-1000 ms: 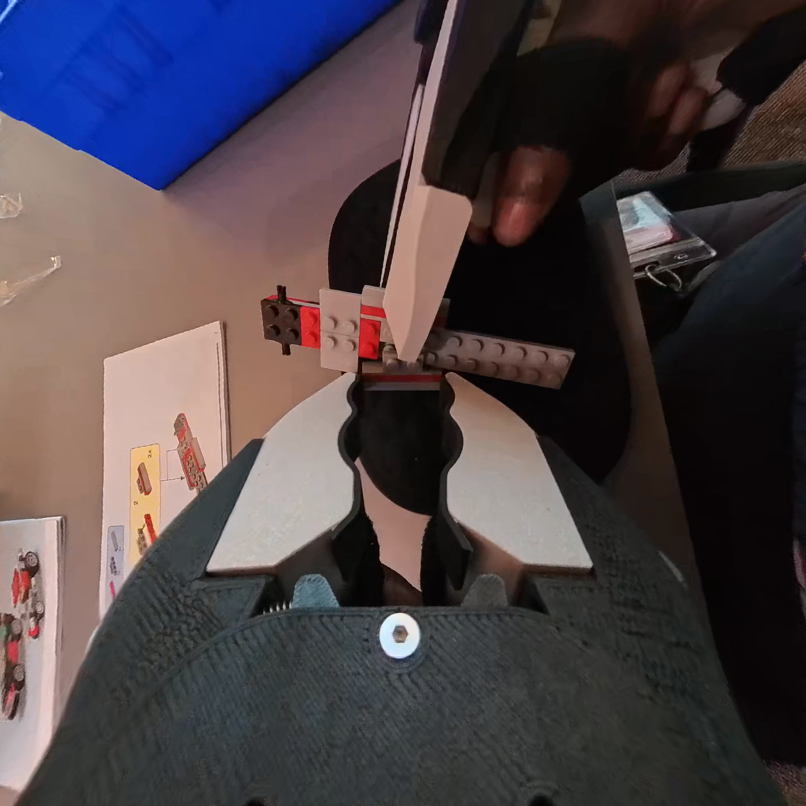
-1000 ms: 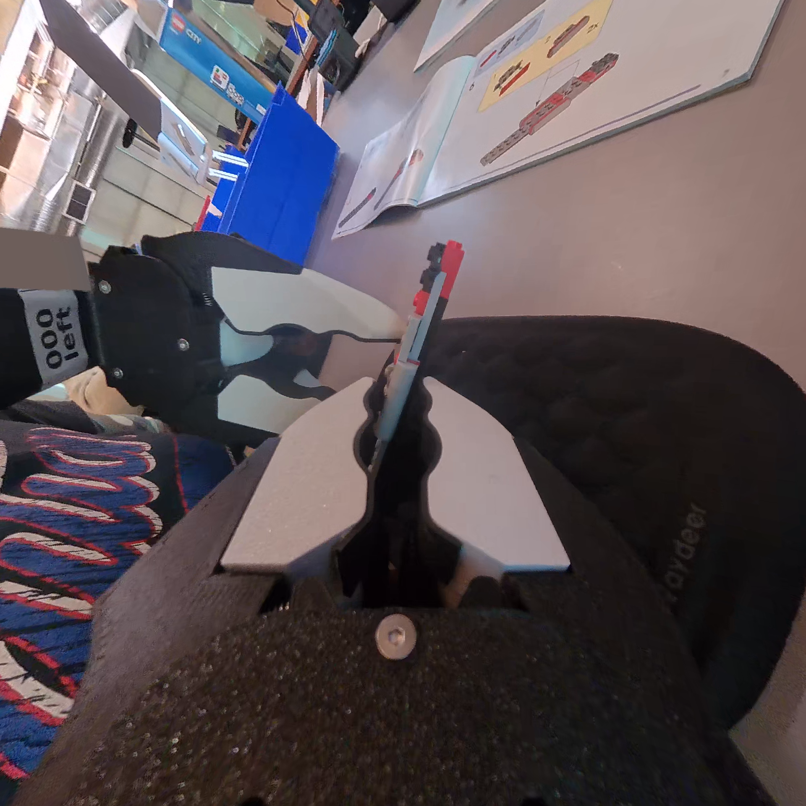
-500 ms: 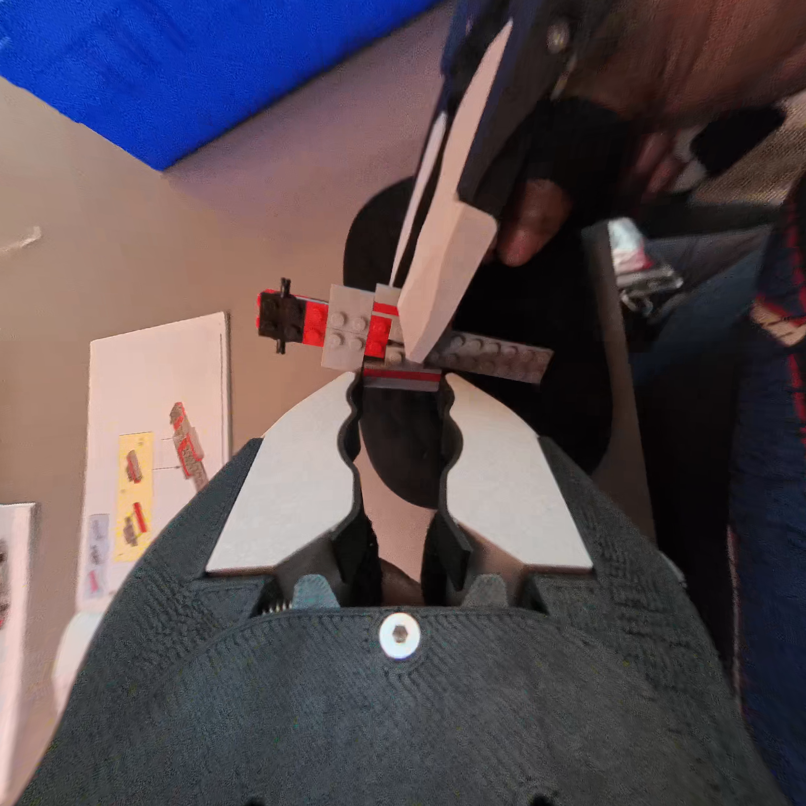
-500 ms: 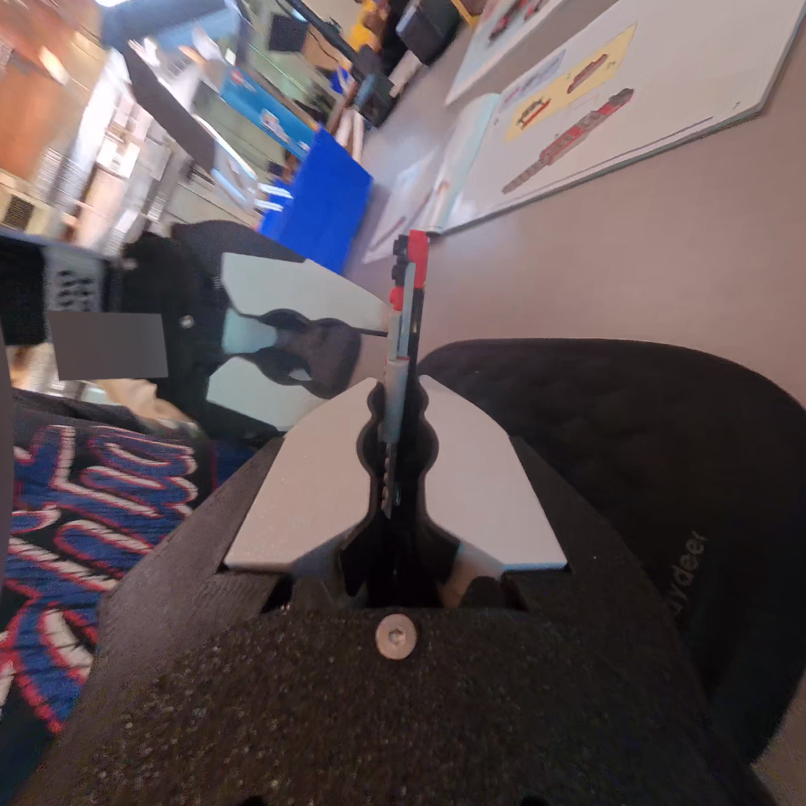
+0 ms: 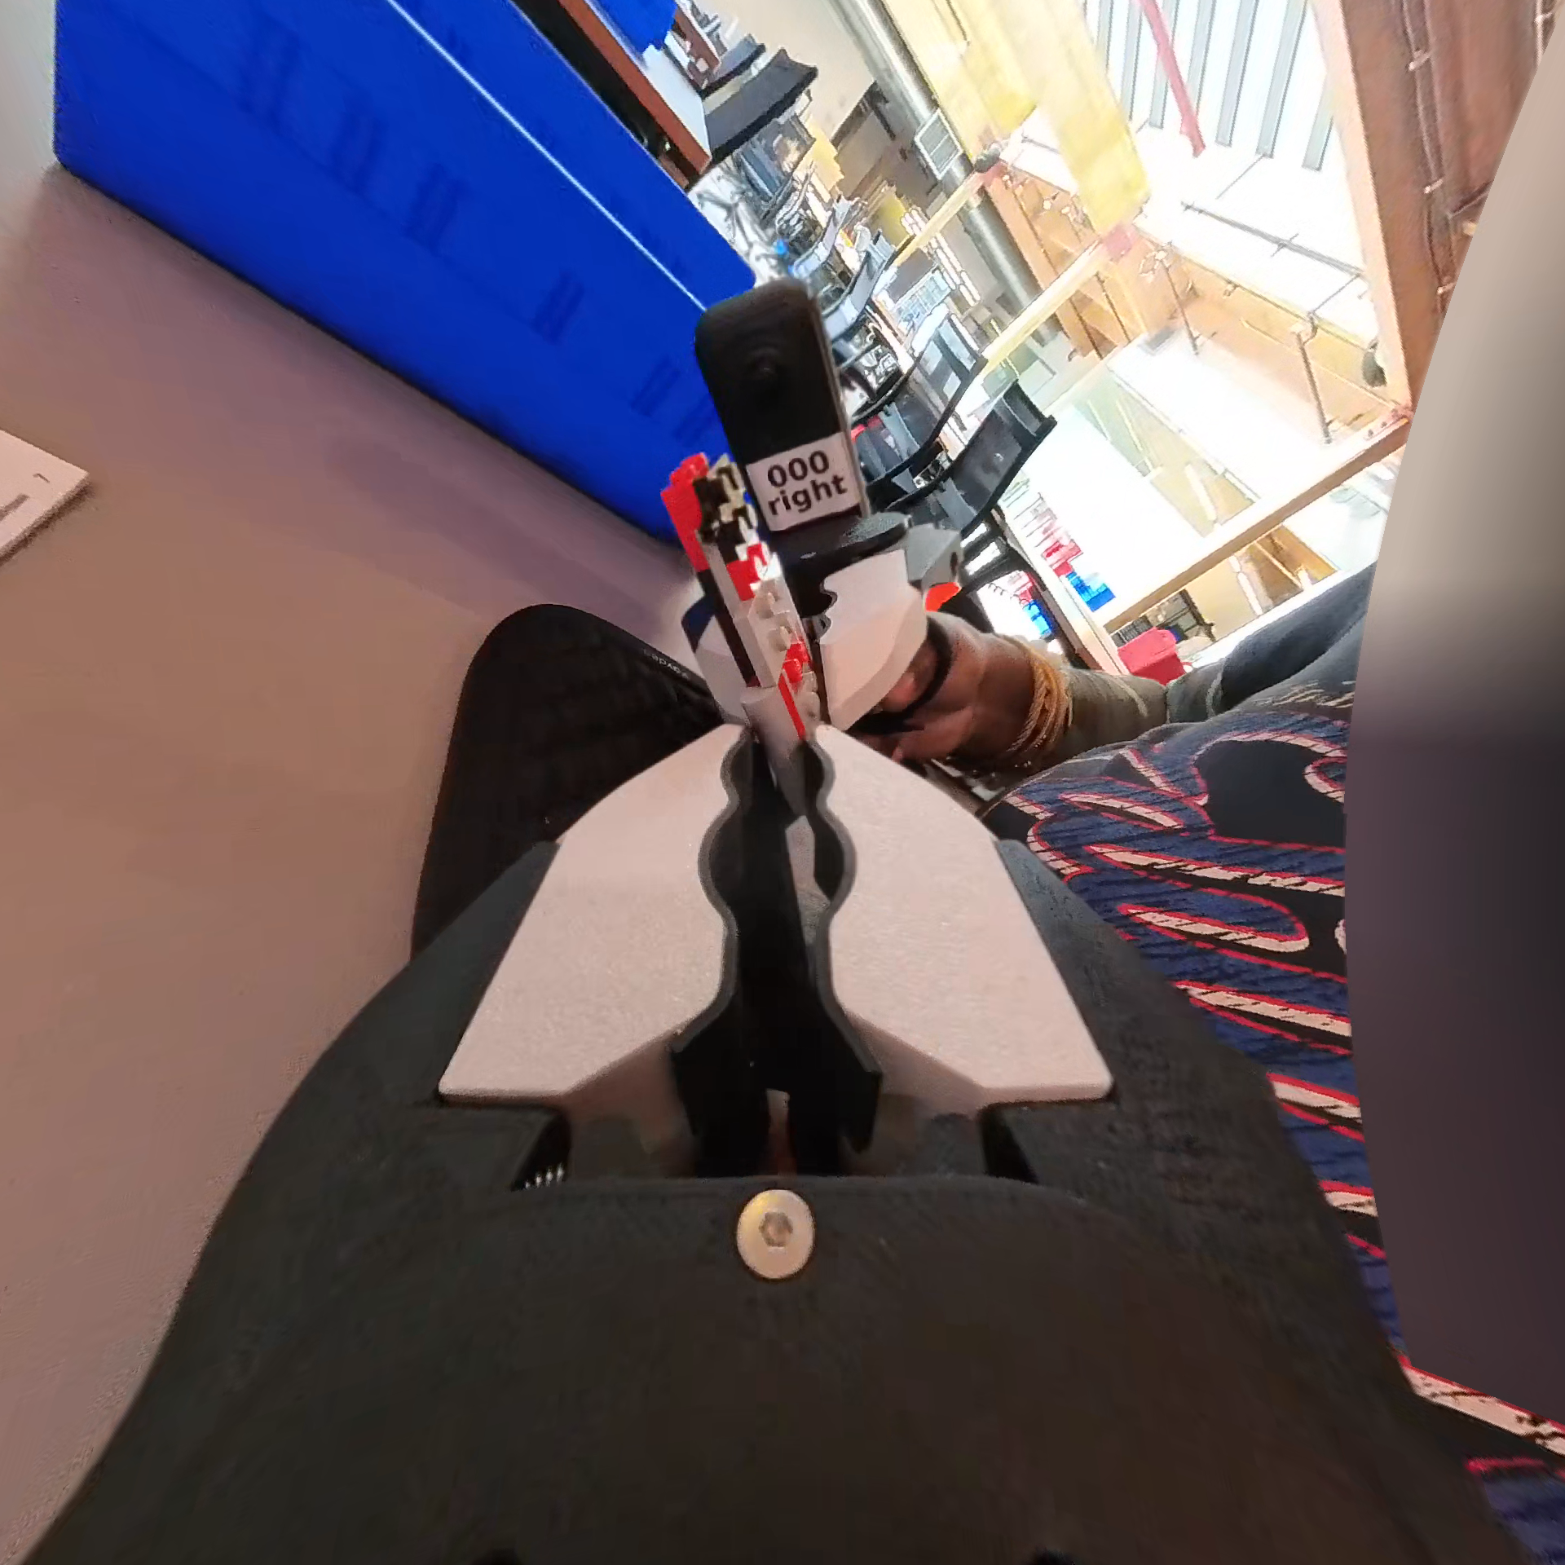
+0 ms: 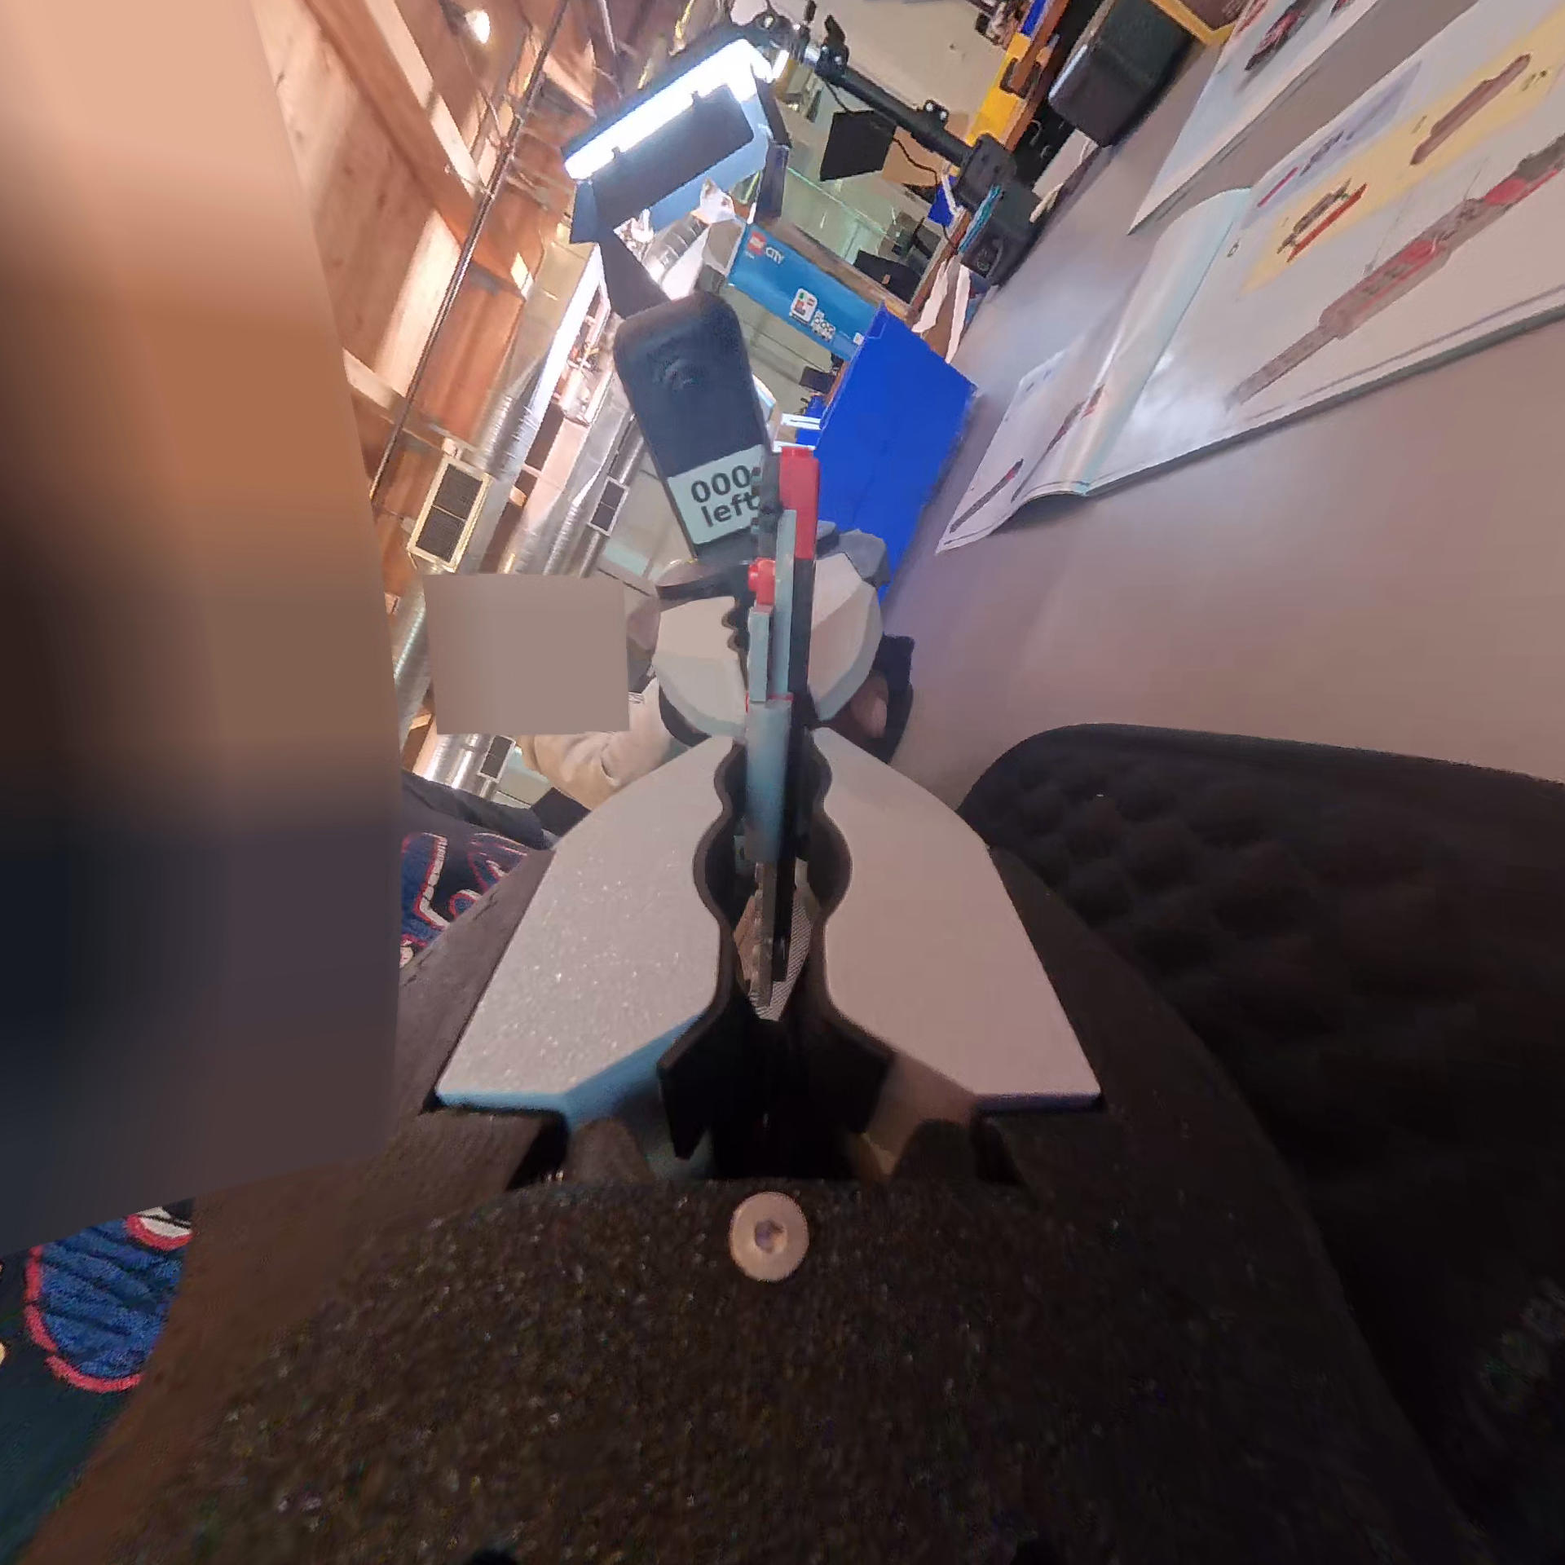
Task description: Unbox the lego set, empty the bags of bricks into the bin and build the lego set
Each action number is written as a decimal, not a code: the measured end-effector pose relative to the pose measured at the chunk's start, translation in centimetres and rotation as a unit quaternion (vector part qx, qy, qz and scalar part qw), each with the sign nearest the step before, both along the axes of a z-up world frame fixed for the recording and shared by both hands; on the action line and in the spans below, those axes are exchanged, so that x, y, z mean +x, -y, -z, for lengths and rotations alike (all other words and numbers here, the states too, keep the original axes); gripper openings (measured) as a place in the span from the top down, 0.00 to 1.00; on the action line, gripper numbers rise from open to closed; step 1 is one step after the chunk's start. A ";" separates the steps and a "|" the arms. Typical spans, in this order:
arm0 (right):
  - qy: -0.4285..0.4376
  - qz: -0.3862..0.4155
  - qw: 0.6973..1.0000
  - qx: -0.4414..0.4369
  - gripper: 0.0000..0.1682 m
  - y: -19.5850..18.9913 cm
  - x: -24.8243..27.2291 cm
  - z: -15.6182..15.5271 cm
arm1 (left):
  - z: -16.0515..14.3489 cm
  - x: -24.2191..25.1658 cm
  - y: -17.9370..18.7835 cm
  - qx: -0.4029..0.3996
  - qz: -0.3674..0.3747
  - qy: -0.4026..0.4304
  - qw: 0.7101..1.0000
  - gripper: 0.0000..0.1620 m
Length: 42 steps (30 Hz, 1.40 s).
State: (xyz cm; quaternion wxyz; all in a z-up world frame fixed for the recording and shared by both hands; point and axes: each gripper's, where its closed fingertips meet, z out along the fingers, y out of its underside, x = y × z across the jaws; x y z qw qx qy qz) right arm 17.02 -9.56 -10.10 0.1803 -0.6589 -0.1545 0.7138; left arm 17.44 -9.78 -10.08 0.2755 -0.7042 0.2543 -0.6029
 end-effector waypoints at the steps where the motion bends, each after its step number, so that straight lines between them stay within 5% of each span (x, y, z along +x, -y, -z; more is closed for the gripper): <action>1: -0.002 -0.003 1.000 0.004 0.93 0.1 -0.1 -0.1 | -0.1 0.2 0.2 -0.005 0.004 0.008 1.000 0.92; 14: 0.059 -0.023 0.990 0.128 0.93 0.7 -0.4 0.0 | -0.1 0.2 0.7 -0.016 -0.018 0.024 0.999 0.95; 25: 0.063 -0.014 0.988 0.142 0.93 0.5 -0.3 0.7 | 0.8 0.3 0.6 0.012 -0.064 -0.019 0.998 0.94; 33: 0.049 -0.029 0.982 0.179 0.93 1.0 -0.1 -0.1 | 0.0 0.5 1.0 -0.017 -0.056 0.032 0.998 0.94; 39: -0.007 -0.032 0.988 0.153 0.93 1.1 -0.3 -1.2 | -0.5 0.3 0.5 -0.003 -0.061 0.039 0.997 0.82; 42: -0.001 -0.026 0.987 0.162 0.93 1.0 -0.5 -1.2 | -1.2 0.3 1.0 -0.002 -0.052 0.075 0.996 0.93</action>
